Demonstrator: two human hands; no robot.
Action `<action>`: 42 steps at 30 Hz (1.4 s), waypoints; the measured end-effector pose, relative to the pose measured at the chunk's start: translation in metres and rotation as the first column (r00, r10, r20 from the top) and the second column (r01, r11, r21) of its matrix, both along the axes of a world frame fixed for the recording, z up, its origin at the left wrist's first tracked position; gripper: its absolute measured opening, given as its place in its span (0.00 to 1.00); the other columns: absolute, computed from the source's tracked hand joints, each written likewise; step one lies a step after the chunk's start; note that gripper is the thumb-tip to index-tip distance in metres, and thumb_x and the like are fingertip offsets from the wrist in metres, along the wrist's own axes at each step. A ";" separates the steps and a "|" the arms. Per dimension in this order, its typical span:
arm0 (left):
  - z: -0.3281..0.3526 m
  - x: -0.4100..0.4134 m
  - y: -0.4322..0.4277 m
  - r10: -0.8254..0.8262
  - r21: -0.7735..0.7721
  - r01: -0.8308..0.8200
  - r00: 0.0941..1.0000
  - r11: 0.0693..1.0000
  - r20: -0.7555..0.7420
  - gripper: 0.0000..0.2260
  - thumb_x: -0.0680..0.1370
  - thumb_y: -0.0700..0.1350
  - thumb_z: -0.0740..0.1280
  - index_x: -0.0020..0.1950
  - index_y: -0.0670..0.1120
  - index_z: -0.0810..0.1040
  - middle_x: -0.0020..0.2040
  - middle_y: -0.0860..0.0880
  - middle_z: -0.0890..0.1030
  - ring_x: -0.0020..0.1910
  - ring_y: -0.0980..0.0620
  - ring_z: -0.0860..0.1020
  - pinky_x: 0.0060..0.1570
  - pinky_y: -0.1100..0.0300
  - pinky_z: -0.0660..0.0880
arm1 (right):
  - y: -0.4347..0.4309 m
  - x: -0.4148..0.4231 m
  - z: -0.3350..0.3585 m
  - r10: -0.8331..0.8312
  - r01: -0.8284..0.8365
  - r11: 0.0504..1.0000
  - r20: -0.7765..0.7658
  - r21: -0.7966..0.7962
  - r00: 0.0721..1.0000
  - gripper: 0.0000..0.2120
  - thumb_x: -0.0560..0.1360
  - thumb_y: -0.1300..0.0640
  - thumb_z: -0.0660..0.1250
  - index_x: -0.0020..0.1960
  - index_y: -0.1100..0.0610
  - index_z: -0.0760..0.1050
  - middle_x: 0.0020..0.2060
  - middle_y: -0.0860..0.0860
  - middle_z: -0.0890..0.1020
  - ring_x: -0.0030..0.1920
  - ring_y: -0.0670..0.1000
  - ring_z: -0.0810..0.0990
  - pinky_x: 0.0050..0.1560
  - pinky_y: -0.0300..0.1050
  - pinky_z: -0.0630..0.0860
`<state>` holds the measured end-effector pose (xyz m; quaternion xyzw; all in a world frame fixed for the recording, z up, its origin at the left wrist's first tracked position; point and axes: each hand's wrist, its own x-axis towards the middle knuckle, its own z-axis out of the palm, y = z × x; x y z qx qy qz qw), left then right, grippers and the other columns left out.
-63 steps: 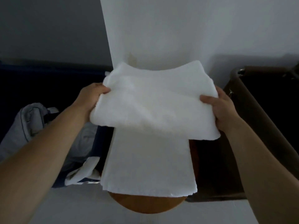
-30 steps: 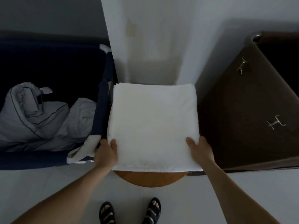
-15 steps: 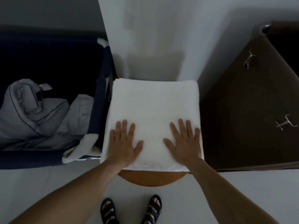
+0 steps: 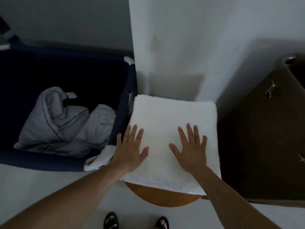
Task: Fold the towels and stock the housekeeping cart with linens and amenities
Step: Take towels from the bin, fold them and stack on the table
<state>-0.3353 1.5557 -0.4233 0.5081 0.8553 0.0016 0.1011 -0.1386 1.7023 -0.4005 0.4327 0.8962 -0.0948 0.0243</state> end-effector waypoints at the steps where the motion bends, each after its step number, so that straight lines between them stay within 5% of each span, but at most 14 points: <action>1: 0.009 -0.012 0.001 0.018 0.026 -0.018 1.000 0.999 -0.009 0.35 0.75 0.67 0.31 0.78 0.52 0.31 0.79 0.49 0.34 0.78 0.47 0.33 0.75 0.43 0.37 | -0.002 -0.018 0.008 0.027 -0.027 1.000 -0.032 0.007 0.999 0.40 0.72 0.26 0.30 0.79 0.42 0.35 0.79 0.47 0.34 0.77 0.53 0.30 0.76 0.64 0.35; 10: 0.041 -0.191 -0.050 0.196 0.102 -0.194 0.981 0.976 -0.010 0.34 0.81 0.61 0.52 0.81 0.46 0.46 0.81 0.45 0.49 0.79 0.44 0.47 0.76 0.42 0.49 | -0.041 -0.198 0.031 0.287 -0.285 0.958 -0.109 0.035 0.952 0.38 0.75 0.26 0.35 0.79 0.42 0.37 0.80 0.49 0.39 0.78 0.52 0.30 0.76 0.63 0.40; 21: -0.032 -0.421 -0.139 0.301 -0.092 -0.291 0.943 0.952 0.141 0.33 0.81 0.61 0.55 0.80 0.45 0.50 0.80 0.46 0.54 0.79 0.45 0.52 0.74 0.45 0.57 | -0.114 -0.409 -0.045 0.275 -0.267 0.943 0.011 -0.196 0.961 0.38 0.78 0.30 0.49 0.81 0.44 0.41 0.80 0.49 0.41 0.79 0.53 0.35 0.76 0.64 0.44; 31: -0.138 -0.477 -0.128 0.265 -0.176 -0.217 0.907 0.960 0.328 0.32 0.82 0.59 0.57 0.80 0.43 0.53 0.78 0.43 0.59 0.76 0.45 0.59 0.72 0.47 0.61 | -0.122 -0.490 -0.163 0.238 -0.198 0.906 0.064 -0.374 0.969 0.38 0.78 0.32 0.54 0.80 0.42 0.40 0.80 0.48 0.38 0.78 0.51 0.35 0.76 0.63 0.43; 37: -0.230 -0.499 -0.093 0.288 -0.232 -0.214 0.887 0.949 0.360 0.37 0.76 0.63 0.49 0.79 0.41 0.56 0.76 0.41 0.62 0.74 0.44 0.63 0.72 0.50 0.61 | -0.103 -0.527 -0.259 0.213 -0.161 0.877 0.067 -0.452 0.975 0.39 0.78 0.34 0.58 0.80 0.43 0.42 0.80 0.49 0.39 0.78 0.51 0.34 0.76 0.63 0.41; 42: -0.324 -0.499 -0.068 0.413 -0.324 -0.291 0.807 0.900 0.423 0.33 0.81 0.55 0.61 0.78 0.38 0.55 0.75 0.38 0.63 0.72 0.41 0.65 0.70 0.52 0.62 | -0.086 -0.544 -0.340 0.205 -0.129 0.868 0.110 -0.480 0.973 0.38 0.78 0.35 0.59 0.80 0.44 0.43 0.80 0.49 0.39 0.78 0.52 0.34 0.76 0.62 0.40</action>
